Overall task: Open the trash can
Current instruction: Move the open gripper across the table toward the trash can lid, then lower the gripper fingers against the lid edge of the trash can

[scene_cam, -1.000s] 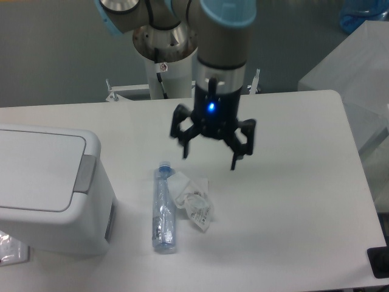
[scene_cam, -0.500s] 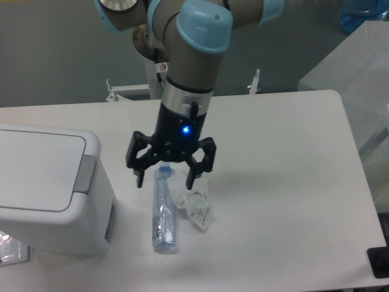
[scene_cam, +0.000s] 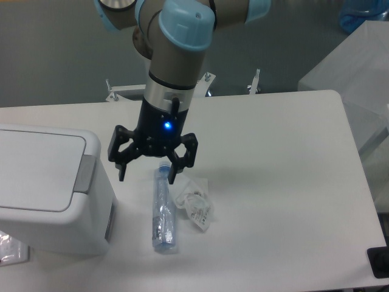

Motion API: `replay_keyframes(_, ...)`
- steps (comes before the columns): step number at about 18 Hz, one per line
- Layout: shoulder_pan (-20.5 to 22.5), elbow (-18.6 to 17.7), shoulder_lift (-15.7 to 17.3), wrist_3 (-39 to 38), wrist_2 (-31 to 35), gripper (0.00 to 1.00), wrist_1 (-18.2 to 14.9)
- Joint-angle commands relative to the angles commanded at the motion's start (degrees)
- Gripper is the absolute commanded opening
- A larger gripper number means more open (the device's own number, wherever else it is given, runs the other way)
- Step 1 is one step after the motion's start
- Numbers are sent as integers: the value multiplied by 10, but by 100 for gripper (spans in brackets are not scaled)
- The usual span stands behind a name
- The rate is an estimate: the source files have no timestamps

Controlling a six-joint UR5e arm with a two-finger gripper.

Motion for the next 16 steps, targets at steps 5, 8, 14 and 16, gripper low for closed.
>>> replay_keyframes(5,-9,-1,1,-24,1,100,1)
replay_keyframes(8,-14,-1,-1,-26,1,100,-1)
replay_keyframes(14,-23,-1,-4,-38,1,100,1)
replay_keyframes(16,-24,-1,-4,-38,2,100,1)
